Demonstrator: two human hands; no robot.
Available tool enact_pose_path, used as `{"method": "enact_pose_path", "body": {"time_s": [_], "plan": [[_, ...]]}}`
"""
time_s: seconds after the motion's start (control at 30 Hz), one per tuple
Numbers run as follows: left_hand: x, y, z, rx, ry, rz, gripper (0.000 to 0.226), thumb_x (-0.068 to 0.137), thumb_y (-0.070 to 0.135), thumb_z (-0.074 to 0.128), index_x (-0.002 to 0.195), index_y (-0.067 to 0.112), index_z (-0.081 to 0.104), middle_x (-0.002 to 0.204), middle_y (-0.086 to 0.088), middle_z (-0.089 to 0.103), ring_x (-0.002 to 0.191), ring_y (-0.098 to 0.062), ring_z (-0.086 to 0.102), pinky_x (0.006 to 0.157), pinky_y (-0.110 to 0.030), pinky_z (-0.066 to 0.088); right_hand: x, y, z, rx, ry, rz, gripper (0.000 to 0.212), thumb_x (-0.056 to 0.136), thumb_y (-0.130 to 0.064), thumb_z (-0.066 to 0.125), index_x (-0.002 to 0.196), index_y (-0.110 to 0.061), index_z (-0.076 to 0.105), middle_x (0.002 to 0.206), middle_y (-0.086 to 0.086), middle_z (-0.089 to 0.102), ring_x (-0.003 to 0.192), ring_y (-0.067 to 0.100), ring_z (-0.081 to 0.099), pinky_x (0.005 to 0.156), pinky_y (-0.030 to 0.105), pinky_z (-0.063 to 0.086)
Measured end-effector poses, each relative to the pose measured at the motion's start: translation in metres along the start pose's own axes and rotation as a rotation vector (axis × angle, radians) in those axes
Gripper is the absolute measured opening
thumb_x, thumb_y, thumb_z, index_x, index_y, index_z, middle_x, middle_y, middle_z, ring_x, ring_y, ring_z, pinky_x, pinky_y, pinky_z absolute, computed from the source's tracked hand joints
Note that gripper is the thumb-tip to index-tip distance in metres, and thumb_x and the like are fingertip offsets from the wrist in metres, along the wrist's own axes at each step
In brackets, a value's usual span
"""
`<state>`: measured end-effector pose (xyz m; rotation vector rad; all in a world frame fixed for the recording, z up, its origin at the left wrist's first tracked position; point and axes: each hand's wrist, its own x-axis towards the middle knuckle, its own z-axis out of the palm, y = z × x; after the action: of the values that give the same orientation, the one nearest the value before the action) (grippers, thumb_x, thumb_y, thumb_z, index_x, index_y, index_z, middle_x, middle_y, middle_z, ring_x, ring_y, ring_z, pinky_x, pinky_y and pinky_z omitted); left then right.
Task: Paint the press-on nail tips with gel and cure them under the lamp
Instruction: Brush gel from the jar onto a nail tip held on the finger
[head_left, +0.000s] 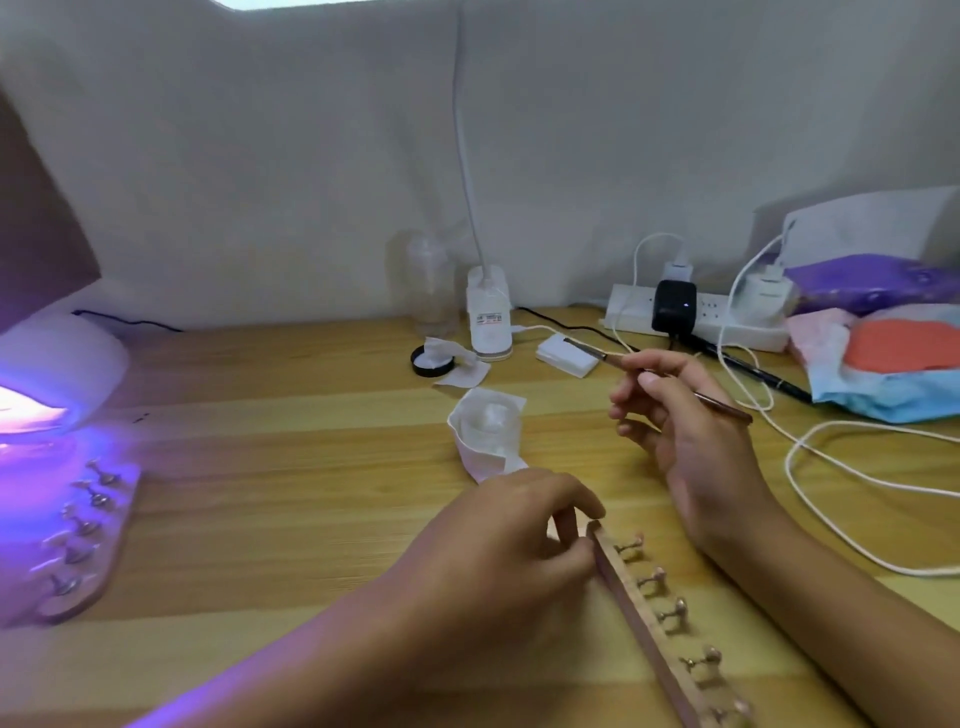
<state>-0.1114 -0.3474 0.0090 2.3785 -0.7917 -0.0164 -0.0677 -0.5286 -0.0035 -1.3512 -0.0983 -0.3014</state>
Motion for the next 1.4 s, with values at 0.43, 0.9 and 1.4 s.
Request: {"method": "enact_pose_path", "body": {"time_s": [0.43,0.9,1.4], "plan": [[0.000,-0.015,-0.002,-0.163,-0.114,-0.079,0.025,0.077,0.049,0.070,0.098,0.038,0.064,0.088,0.017,0.063,0.080,0.004,0.057,0.065,-0.010,0.043,0.000,0.000,-0.001,0.003,0.028,0.029,0.031,0.099,-0.007,0.045,0.089,-0.025,0.069,0.075,0.000,0.067,0.073,0.012,0.064,0.066,0.026,0.052],[0.006,-0.014,-0.002,-0.394,-0.088,-0.257,0.004,0.083,0.029,0.075,0.081,0.028,0.072,0.080,0.010,0.072,0.068,0.006,0.061,0.066,-0.014,0.046,-0.009,-0.007,0.007,-0.030,-0.012,0.021,0.033,0.082,-0.046,0.059,0.091,-0.021,0.078,0.074,0.003,0.068,0.069,0.011,0.062,0.063,0.020,0.053],[-0.009,-0.038,-0.017,-1.062,0.588,-0.354,0.030,0.065,0.039,0.077,0.090,0.022,0.076,0.084,0.003,0.075,0.075,-0.008,0.068,0.066,-0.014,0.050,-0.006,-0.004,0.005,-0.011,0.060,0.005,0.022,0.083,-0.039,0.060,0.090,-0.025,0.076,0.077,0.004,0.069,0.072,0.014,0.065,0.061,0.020,0.054]]}}
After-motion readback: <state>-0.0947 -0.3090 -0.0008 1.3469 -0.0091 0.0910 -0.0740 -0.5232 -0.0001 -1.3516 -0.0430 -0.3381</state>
